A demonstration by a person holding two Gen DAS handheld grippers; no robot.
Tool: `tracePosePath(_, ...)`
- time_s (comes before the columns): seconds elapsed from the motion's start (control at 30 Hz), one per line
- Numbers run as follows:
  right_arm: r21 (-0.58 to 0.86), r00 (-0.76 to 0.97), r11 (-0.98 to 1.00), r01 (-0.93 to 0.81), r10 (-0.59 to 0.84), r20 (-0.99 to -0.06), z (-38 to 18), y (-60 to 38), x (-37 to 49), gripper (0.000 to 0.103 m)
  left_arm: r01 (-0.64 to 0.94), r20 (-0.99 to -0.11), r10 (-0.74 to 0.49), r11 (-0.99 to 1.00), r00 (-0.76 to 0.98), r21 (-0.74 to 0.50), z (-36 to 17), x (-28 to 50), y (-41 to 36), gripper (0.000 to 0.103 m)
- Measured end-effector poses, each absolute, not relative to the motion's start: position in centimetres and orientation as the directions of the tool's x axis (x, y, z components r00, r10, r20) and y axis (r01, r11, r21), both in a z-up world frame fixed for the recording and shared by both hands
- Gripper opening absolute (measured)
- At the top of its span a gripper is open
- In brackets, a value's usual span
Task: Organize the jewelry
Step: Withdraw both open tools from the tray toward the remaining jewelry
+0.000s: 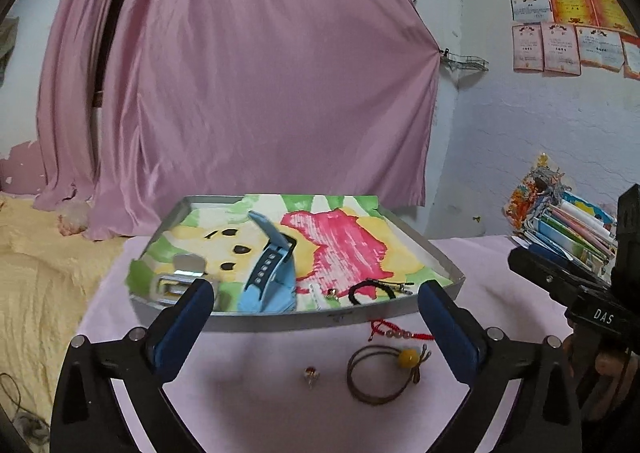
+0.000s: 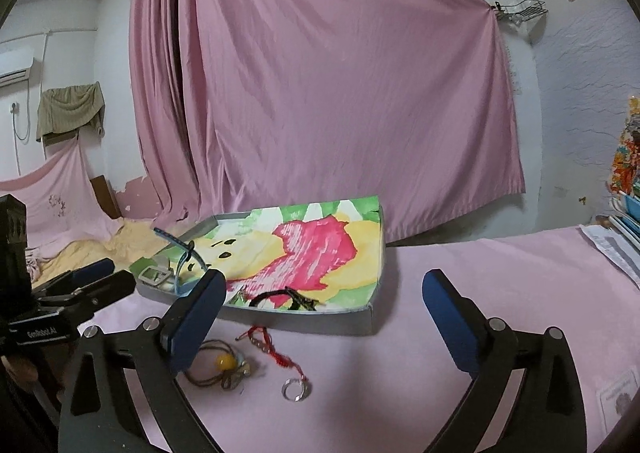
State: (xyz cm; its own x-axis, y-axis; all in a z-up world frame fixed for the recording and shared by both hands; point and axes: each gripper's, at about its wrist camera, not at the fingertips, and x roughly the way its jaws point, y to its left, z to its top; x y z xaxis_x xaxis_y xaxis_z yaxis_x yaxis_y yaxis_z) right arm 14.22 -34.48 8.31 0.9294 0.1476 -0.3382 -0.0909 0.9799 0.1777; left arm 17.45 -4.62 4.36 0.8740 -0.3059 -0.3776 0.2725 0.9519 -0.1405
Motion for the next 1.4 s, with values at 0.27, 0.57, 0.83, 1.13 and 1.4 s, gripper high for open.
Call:
tracePosePath(0.27,0.178,0.936,0.981,-0.079,0.135,-0.326,8.5,-34.3,11.6,0.098,0.246,-0.361,-0.286,0.957,0.888,-0.154,3.5,14.6,-3.3,0.102)
tracePosePath(0.57,0.157,0.918,0.984,-0.086,0.14,-0.371,7.2,-33.7,10.1,0.098,0.225,-0.383,-0.27,0.961,0.883,-0.159,2.9,13.4,-2.5,0.102)
tracePosePath(0.83,0.11,0.883,0.99,-0.091,0.131,-0.45,6.0,-33.0,10.6,0.098,0.227,-0.463,-0.258,0.966,0.848,-0.121,1.5,13.9,-2.7,0.102)
tracePosePath(1.13,0.05,0.819,0.994,-0.098,0.109,-0.563,5.0,-32.5,12.6,0.098,0.196,-0.619,-0.253,0.967,0.743,-0.16,0.0,16.8,-2.3,0.102)
tracePosePath(1.4,0.071,0.733,0.991,-0.118,0.135,-0.666,4.0,-32.8,15.2,0.098,0.196,-0.66,-0.223,0.974,0.718,-0.116,0.0,18.2,-2.9,0.102)
